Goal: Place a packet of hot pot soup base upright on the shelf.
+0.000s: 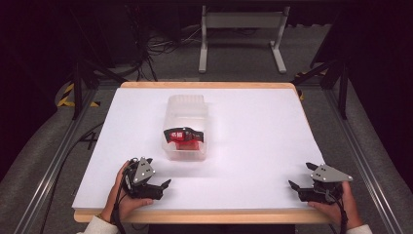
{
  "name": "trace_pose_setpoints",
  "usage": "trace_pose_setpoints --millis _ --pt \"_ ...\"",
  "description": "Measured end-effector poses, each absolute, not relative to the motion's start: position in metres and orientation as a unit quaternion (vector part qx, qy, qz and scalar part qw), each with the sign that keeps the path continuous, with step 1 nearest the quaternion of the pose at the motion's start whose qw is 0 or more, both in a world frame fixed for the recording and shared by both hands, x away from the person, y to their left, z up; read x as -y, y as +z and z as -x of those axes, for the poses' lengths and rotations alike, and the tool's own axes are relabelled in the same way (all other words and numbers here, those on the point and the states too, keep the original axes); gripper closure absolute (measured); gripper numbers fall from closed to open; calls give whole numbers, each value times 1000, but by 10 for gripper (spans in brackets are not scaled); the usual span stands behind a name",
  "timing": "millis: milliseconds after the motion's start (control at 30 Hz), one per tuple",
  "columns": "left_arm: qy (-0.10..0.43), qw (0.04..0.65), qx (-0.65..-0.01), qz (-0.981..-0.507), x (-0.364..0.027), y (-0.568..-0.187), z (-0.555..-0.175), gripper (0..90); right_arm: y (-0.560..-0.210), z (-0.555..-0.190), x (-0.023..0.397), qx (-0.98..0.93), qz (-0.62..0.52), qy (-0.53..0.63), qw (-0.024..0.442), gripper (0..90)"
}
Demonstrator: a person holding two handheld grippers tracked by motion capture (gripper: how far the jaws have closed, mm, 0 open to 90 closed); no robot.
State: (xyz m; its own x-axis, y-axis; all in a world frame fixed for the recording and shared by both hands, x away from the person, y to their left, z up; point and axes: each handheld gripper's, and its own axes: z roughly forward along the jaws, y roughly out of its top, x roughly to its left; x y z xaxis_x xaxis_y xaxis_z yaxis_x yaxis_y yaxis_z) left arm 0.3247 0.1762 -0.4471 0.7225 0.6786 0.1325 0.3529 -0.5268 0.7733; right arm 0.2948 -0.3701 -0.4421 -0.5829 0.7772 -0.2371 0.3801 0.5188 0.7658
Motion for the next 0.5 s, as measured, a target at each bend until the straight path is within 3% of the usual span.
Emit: trace_pose_setpoints --millis 500 --pt "208 390 -298 -846 -177 -446 -326 62 -440 -288 378 -808 -367 354 295 122"
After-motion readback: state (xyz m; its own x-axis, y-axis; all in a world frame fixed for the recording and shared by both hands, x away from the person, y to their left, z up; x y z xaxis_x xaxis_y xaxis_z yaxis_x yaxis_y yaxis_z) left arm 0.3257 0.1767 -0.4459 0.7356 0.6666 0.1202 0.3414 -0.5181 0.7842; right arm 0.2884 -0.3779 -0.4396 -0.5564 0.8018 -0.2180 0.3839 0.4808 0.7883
